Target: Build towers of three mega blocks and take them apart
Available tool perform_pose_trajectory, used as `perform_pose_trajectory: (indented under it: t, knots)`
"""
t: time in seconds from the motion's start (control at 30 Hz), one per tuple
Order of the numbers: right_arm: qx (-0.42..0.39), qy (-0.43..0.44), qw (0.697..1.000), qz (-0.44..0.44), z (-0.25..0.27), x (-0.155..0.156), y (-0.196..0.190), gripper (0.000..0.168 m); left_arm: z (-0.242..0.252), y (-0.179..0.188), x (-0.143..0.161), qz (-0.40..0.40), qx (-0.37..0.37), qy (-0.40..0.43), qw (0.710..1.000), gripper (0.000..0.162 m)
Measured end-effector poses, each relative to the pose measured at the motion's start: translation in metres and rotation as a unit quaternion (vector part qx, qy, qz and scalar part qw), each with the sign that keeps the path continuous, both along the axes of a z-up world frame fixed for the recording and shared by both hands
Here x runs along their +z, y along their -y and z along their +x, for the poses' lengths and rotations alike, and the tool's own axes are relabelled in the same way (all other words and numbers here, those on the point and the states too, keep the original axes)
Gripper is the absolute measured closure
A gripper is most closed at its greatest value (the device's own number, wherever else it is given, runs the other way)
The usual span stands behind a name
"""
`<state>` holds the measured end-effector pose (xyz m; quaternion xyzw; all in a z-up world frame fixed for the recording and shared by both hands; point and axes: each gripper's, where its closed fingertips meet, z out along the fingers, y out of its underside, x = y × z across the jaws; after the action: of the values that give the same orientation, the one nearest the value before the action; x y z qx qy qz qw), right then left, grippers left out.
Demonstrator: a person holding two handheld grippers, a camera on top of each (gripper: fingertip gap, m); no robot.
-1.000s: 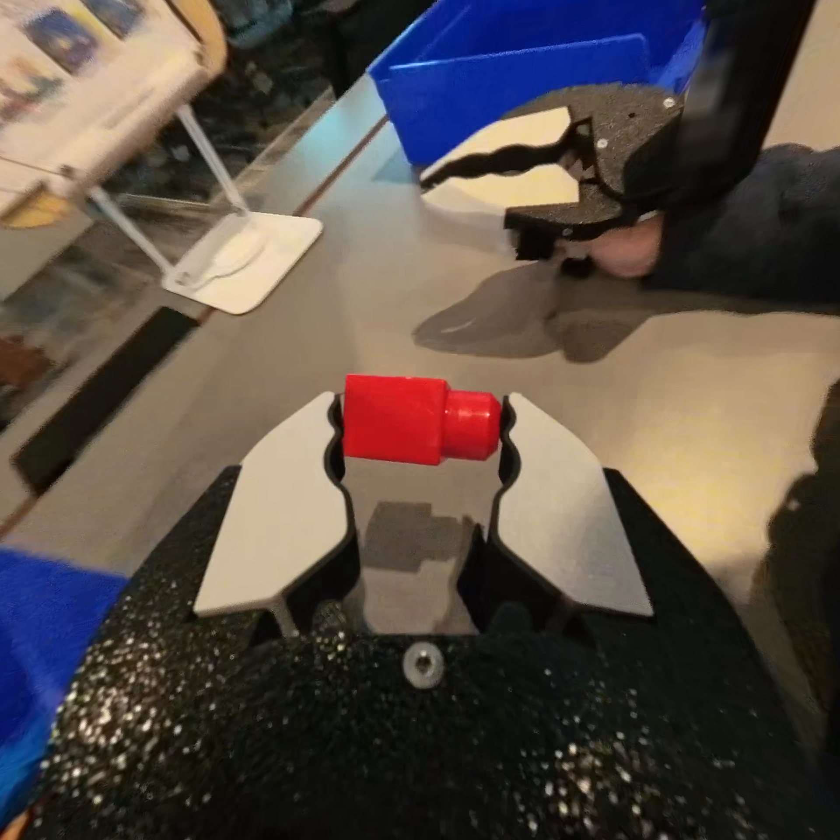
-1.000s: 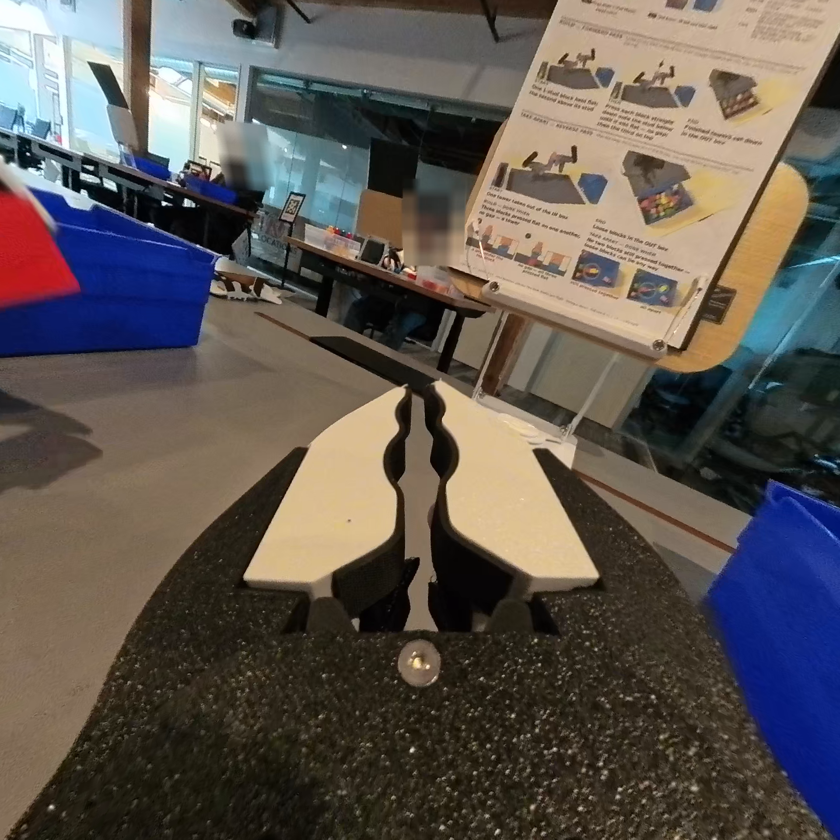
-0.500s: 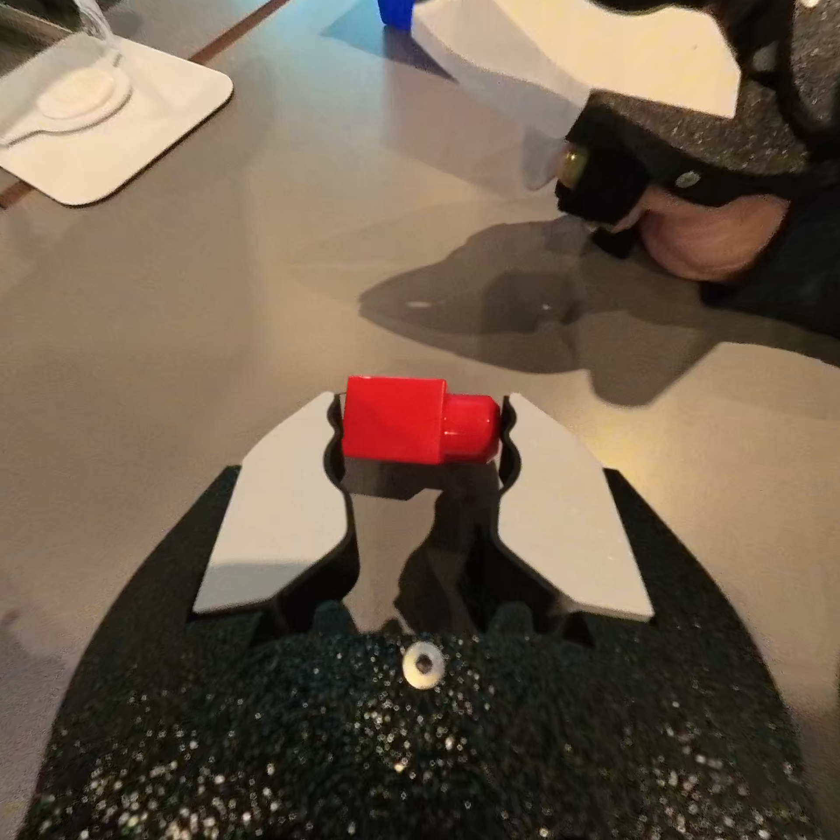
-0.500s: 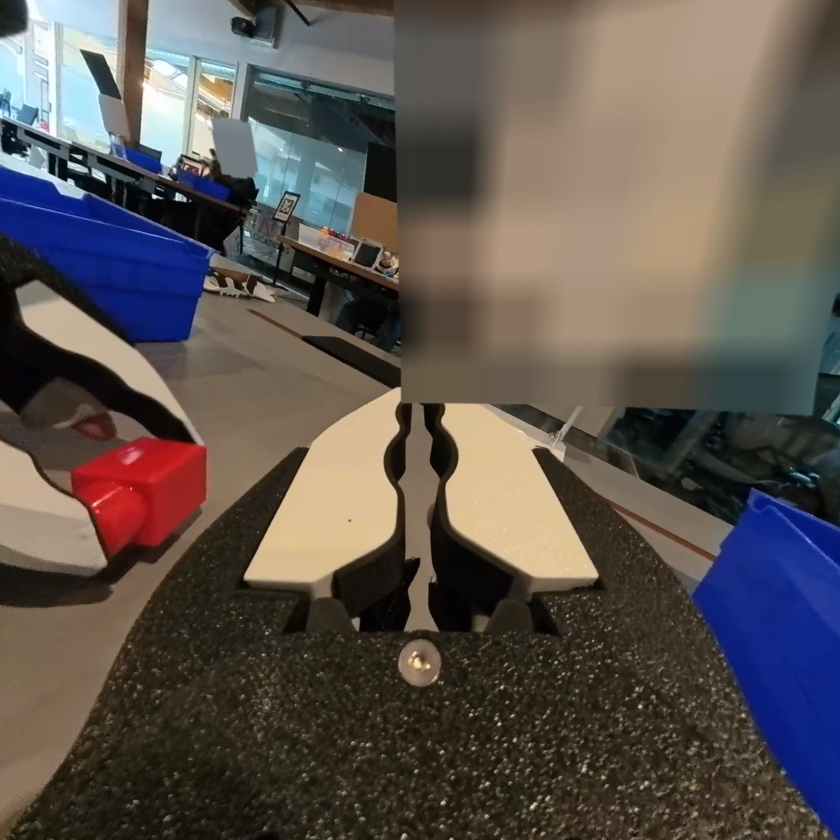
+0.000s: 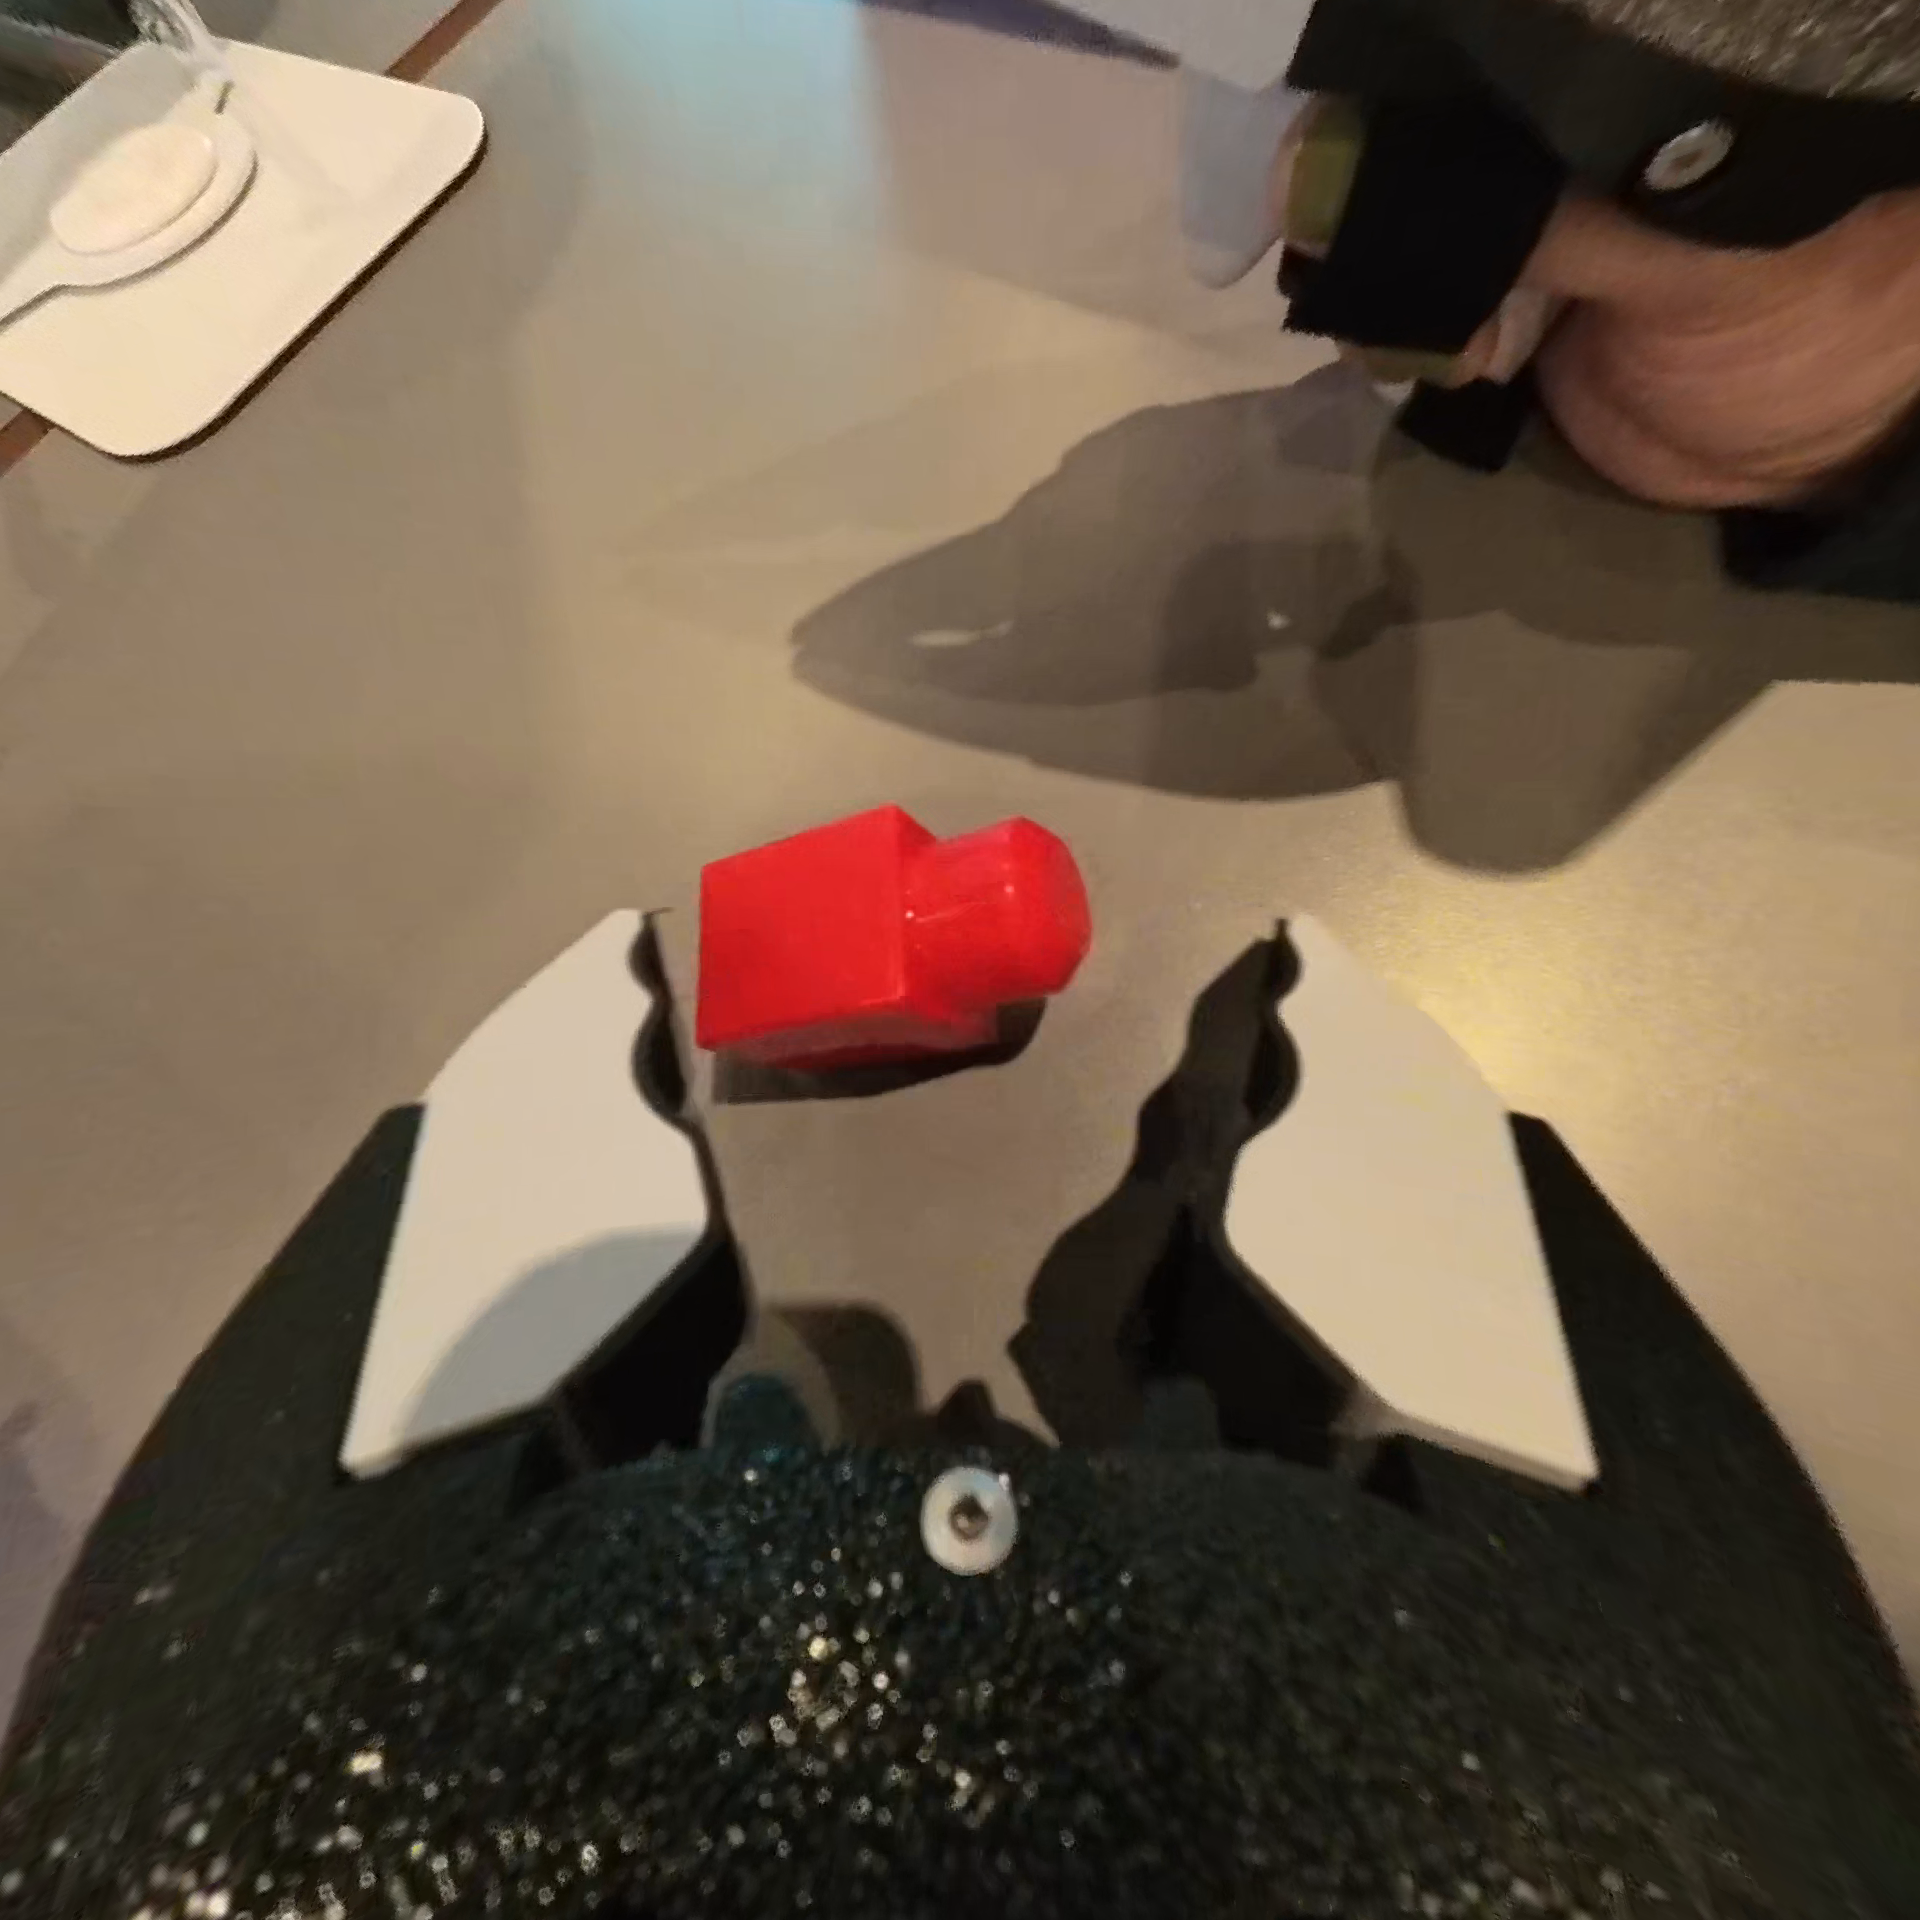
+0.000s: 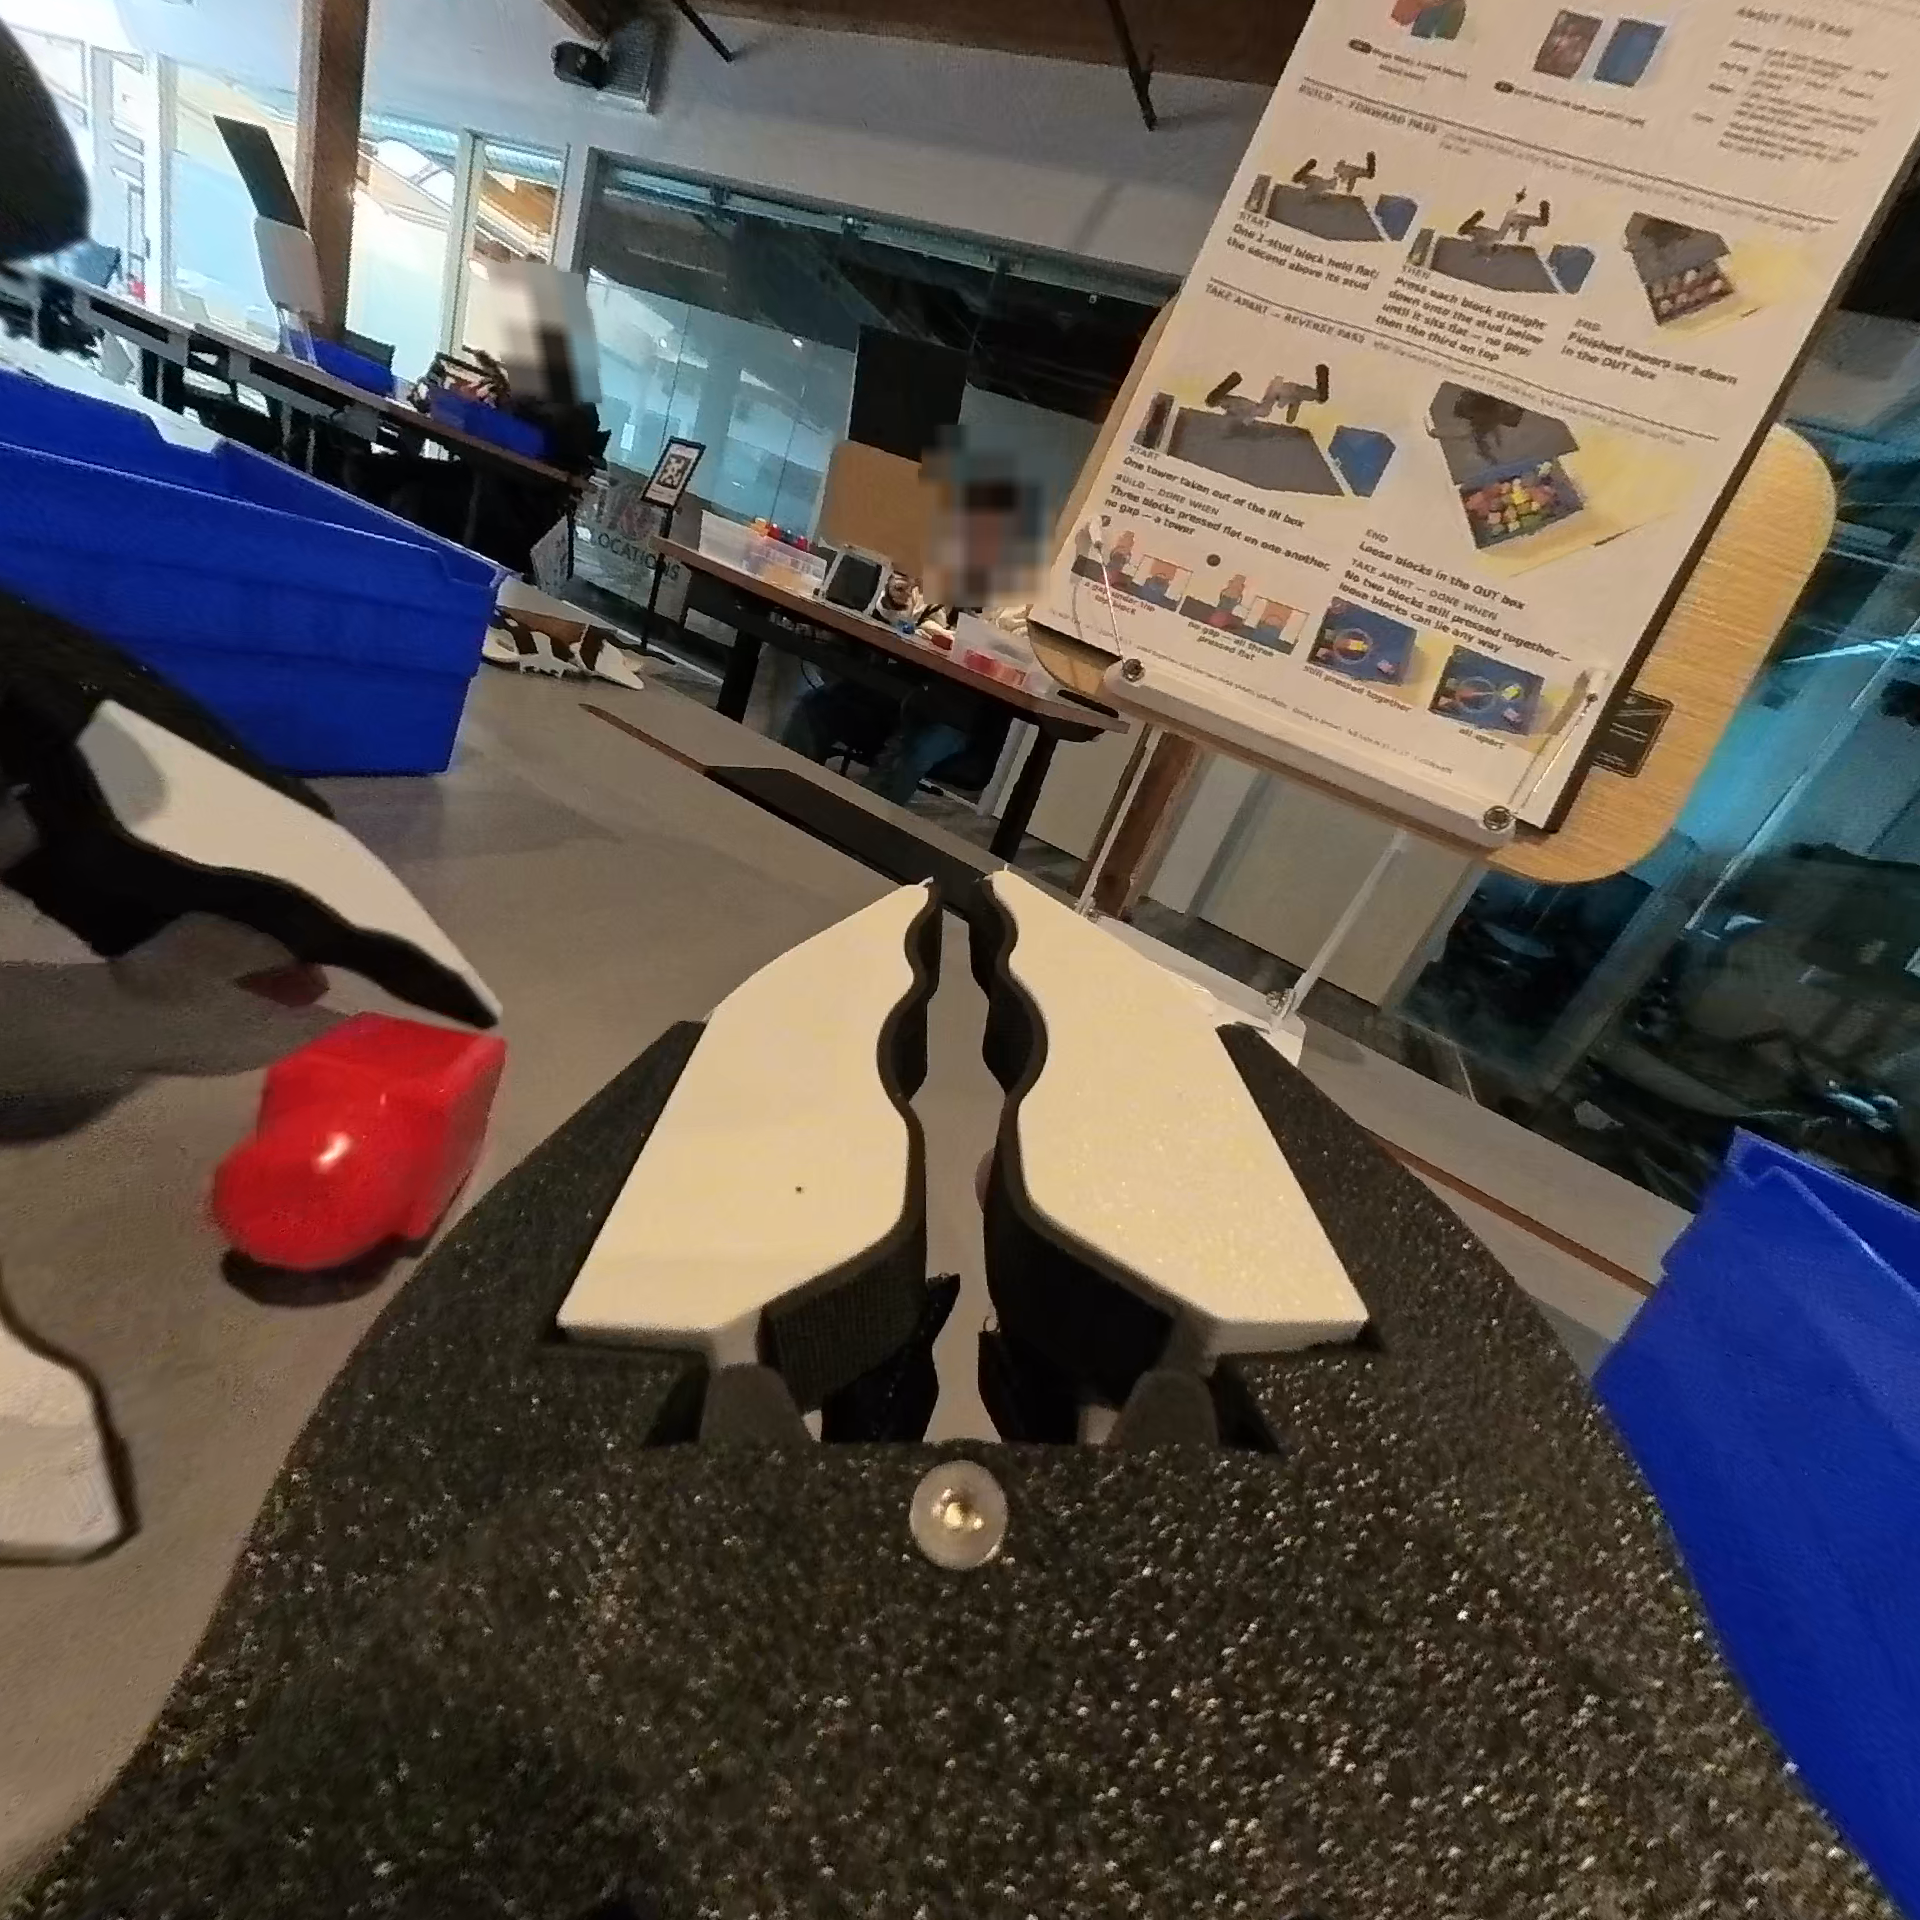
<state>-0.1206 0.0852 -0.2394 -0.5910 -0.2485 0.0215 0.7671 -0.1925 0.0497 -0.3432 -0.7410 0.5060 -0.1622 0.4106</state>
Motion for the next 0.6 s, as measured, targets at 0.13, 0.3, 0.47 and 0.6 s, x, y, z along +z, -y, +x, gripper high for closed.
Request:
perform_pose_trajectory:
  t: [0.13, 0.3, 0.47, 0.6]
  knots:
    - [0.001, 0.001, 1.0, 0.0, 0.0, 0.0, 0.0, 0.163, -0.005, -0.005, 0.025, 0.047, 0.01, 0.03, 0.998, 0.044]
    - [0.001, -0.001, 1.0, 0.001, 0.0, 0.001, 0.0, 0.163, -0.071, -0.023, 0.09, 0.161, 0.108, 0.044, 0.98, 0.064]
    - [0.001, 0.003, 1.0, 0.0, -0.001, 0.0, 0.0, 0.163, -0.174, -0.026, 0.142, 0.154, 0.232, 0.093, 0.956, 0.09]
    - [0.002, 0.008, 1.0, 0.001, -0.002, -0.001, 0.0, 0.163, -0.258, -0.028, 0.163, 0.168, 0.358, 0.1, 0.913, 0.099]
